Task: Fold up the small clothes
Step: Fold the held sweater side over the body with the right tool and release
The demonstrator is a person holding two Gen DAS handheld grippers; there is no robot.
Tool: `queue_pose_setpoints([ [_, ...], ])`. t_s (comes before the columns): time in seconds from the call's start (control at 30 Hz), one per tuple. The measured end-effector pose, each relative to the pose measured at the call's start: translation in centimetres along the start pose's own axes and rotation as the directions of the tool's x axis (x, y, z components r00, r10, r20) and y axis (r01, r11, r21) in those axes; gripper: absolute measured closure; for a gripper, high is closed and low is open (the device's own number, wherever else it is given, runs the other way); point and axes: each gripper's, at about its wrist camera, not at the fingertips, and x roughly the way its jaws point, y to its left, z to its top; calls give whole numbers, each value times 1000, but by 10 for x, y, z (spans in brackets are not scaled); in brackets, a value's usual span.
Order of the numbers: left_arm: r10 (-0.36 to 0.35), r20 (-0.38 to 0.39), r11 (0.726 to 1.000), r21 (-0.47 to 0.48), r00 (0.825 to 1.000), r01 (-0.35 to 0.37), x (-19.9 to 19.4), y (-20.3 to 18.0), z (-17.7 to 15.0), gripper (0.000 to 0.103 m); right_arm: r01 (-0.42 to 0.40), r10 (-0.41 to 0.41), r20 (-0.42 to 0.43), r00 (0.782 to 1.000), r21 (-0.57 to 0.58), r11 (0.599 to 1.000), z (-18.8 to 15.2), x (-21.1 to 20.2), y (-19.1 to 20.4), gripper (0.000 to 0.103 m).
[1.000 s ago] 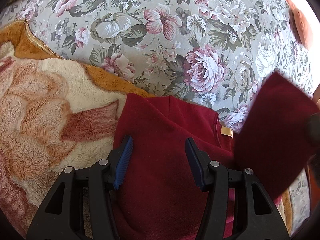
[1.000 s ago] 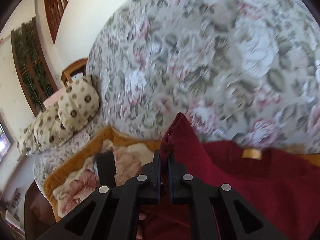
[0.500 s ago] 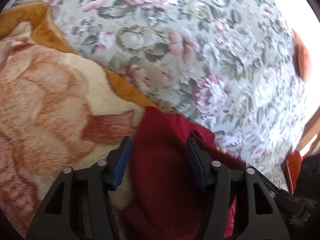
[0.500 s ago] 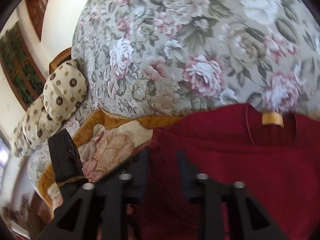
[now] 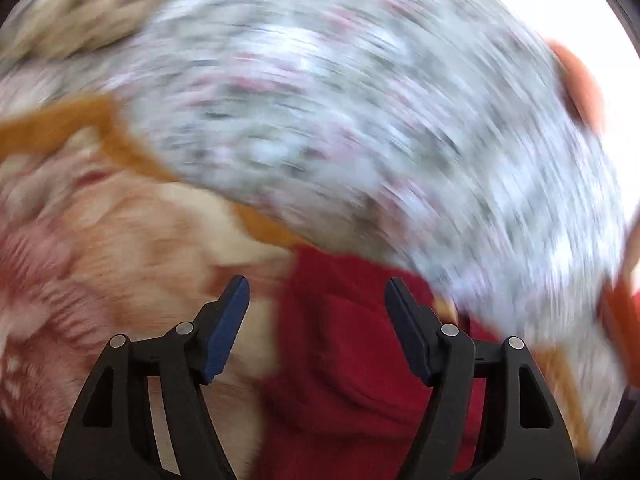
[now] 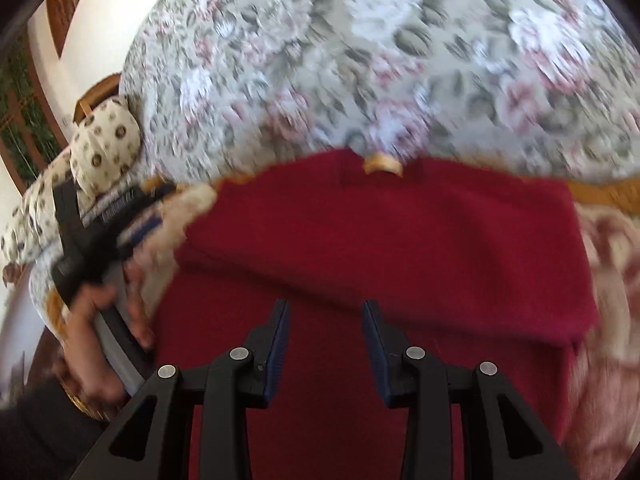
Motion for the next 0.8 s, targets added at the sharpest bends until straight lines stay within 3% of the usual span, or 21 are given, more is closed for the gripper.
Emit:
queue_pose_setpoints([
  [0.07,-15,-34,993,120,999,19,7,-24,-2,33,12,-12,-9,1000,3,1000,-13,-1,-6,68],
  [0.13,-38,-108,983,175,993,57,23,-36,-6,34,7,-7,-6,1000,20,1000,-24,0,-13,68],
  [0.17,-55,-146,980,180,988,81,31,-37,-8,34,4,-4,4,1000,24,1000,-24,-2,-14,68],
  [0.23,-120,-171,975,164,978,148,33,-35,-7,48,16,-16,-4,1000,10,1000,-25,0,-13,67],
  [0.33,-213,-177,963,128,961,237,30,-29,-6,48,19,-19,-2,1000,-9,1000,-25,1,-9,64],
  [0.43,-262,-186,951,116,947,286,27,-31,-9,48,-8,8,2,1000,5,1000,-24,0,-13,62],
  [0.57,-156,-266,984,46,951,174,47,-20,-11,48,-68,67,10,998,55,996,-24,1,-22,62],
  [0.63,-131,-262,990,19,956,141,48,-14,-12,48,-76,76,12,997,63,995,-24,2,-22,62],
  [0.8,-40,-265,993,94,963,67,52,-27,-18,48,-55,54,16,998,55,997,-24,-3,-19,62],
])
